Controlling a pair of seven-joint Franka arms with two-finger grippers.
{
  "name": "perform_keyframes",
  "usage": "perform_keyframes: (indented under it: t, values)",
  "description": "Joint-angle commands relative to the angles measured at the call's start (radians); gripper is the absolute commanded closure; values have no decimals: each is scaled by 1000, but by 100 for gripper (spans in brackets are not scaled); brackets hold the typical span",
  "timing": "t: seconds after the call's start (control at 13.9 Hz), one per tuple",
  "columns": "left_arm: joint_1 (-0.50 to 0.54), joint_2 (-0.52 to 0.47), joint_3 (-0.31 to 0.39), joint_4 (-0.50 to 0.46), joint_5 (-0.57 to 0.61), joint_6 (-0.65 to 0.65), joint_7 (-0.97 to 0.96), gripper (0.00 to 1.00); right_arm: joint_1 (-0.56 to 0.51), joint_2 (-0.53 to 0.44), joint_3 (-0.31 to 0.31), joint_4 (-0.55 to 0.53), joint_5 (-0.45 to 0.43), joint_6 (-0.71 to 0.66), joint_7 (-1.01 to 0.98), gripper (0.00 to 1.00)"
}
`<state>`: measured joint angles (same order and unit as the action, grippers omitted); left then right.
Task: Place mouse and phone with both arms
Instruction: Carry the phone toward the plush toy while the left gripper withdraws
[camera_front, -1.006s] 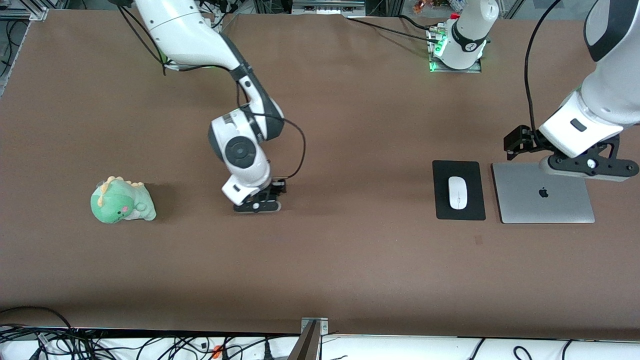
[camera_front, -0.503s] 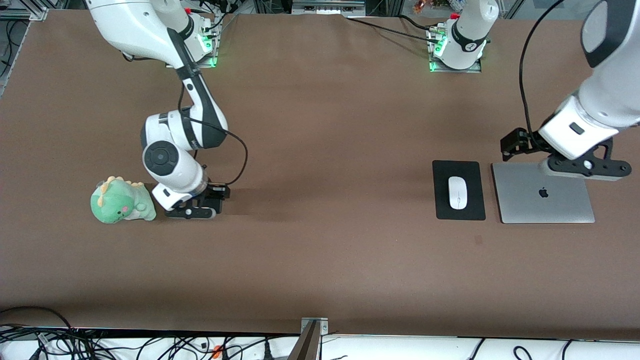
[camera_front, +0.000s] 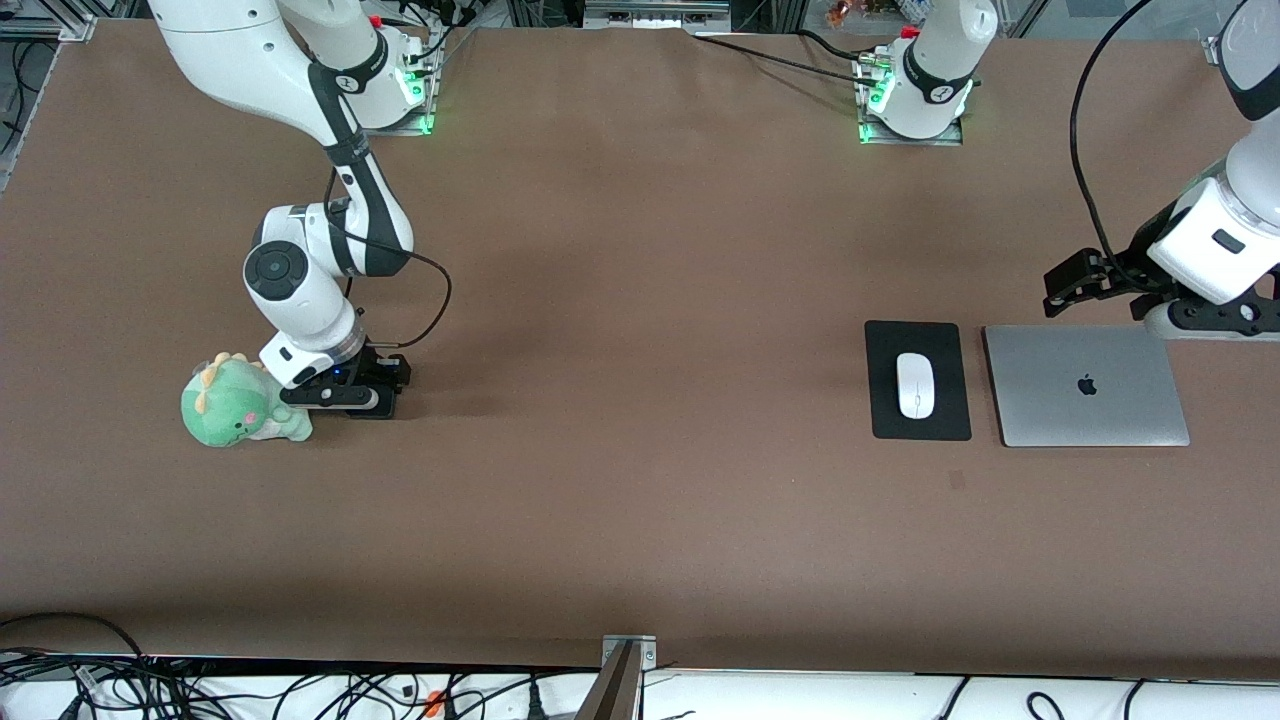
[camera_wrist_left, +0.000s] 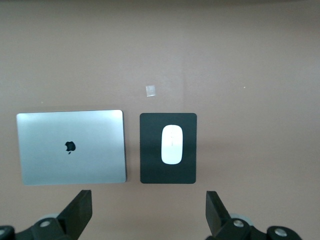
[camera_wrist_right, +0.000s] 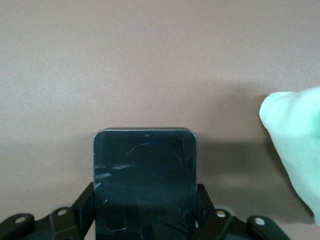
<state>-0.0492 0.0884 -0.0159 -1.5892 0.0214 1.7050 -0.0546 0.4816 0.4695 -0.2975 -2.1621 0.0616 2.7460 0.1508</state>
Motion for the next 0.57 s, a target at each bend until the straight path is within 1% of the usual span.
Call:
perform_keyframes:
  t: [0.0, 0.07, 0.14, 0.22, 0.29, 0.36, 0.43, 0.5]
  values:
    - [-12, -42, -4, -48, 35, 16, 18, 0, -12, -22, 4, -50, 9, 67, -14, 81]
    - [-15, -44, -9, -46, 40, 13, 18, 0, -20, -9, 6, -51, 9, 69, -13, 79]
    - [-5, -41, -28, -37, 48, -4, 36, 0, -23, -8, 6, -55, 9, 70, -13, 79]
    - [-1, -41, -41, -38, 51, -33, 68, 0, -23, -6, 6, -55, 9, 70, -10, 68]
    - [-1, -38, -42, -37, 67, -50, 74, 0, -23, 0, 8, -55, 9, 70, -10, 39]
    - [-1, -41, -45, -37, 72, -50, 74, 0, -23, 0, 8, -53, 9, 70, -10, 18]
    - [-1, -42, -48, -38, 72, -51, 71, 0, -23, 0, 9, -53, 9, 69, -10, 0]
    - [0, -47, -53, -37, 68, -60, 68, 0, -23, 0, 9, -50, 9, 64, -10, 0]
